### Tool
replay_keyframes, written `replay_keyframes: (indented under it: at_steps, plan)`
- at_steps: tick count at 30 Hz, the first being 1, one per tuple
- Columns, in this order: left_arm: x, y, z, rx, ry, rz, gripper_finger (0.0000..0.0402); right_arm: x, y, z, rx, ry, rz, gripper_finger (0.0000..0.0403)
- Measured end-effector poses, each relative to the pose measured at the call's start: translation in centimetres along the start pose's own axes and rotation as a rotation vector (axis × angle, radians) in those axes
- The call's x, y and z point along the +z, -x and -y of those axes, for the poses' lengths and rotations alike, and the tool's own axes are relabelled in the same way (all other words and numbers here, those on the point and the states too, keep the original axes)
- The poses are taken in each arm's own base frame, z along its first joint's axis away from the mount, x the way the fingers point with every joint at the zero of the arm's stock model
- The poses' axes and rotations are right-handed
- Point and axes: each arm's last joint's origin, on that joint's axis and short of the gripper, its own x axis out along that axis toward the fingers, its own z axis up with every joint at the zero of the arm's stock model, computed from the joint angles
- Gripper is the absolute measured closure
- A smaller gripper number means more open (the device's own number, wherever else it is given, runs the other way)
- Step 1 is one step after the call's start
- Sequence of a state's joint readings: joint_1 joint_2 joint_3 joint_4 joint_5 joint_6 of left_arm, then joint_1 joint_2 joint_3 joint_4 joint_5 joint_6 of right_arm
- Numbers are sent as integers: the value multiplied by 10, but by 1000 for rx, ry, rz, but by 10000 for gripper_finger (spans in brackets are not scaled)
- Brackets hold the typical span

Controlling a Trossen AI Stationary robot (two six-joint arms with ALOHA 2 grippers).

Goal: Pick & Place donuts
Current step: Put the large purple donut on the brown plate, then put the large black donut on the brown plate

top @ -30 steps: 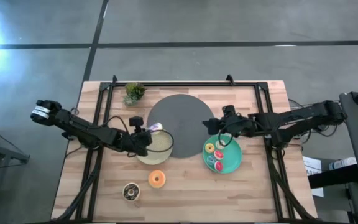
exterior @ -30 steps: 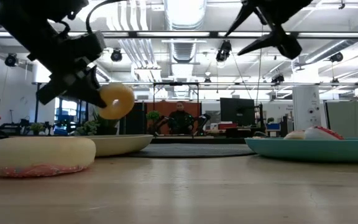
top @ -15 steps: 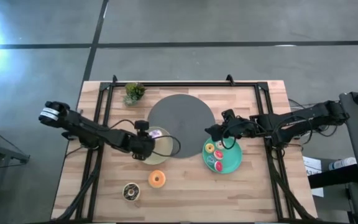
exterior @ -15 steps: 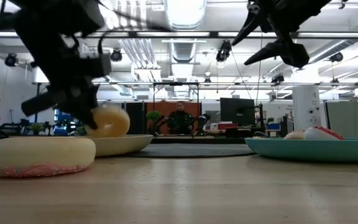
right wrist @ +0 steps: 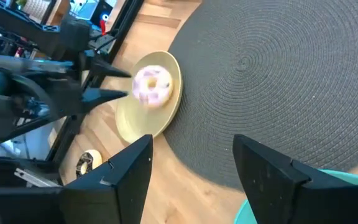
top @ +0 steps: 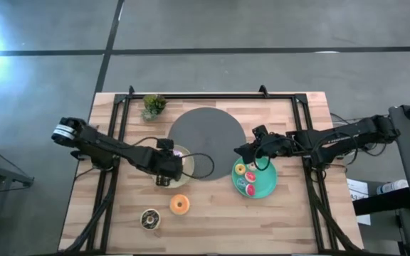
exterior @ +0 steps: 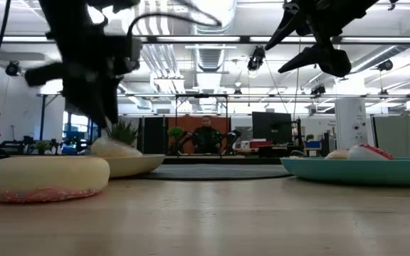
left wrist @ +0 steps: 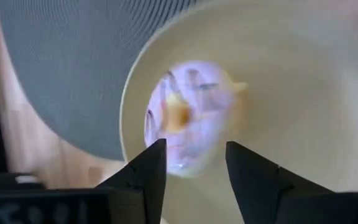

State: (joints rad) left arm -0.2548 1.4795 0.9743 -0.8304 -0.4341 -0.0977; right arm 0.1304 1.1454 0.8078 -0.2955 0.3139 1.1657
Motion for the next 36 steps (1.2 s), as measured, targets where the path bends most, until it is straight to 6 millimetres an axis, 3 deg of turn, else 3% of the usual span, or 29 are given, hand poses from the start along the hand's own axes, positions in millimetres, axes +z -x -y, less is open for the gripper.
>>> replay_keyframes:
  at_steps: [6, 10, 15, 20, 23, 25, 30, 36]
  plan:
    - [-11, 21, -9, -73, 93, -19, 262, 4, -1, -2, 25, 16, 21, 188]
    - [-26, 43, -1, -261, 175, -9, 262, 3, -1, -5, 72, 57, -28, 188]
    - [-36, 68, 32, -473, 239, 96, 262, -3, -10, -5, 89, 192, -105, 188]
    - [-48, 85, 87, -475, 57, 196, 262, -9, -24, -1, 51, 260, -146, 188]
    - [-57, 84, 117, -491, 4, 162, 262, -13, -32, 1, 28, 273, -166, 188]
    - [-60, 79, 127, -482, 74, 107, 262, -15, -36, 2, 23, 277, -186, 188]
    - [-59, 65, 137, -471, 278, 22, 262, -18, -43, 4, 19, 277, -220, 188]
    - [-61, 52, 150, -534, 300, -81, 262, -18, -46, 0, 21, 277, -226, 188]
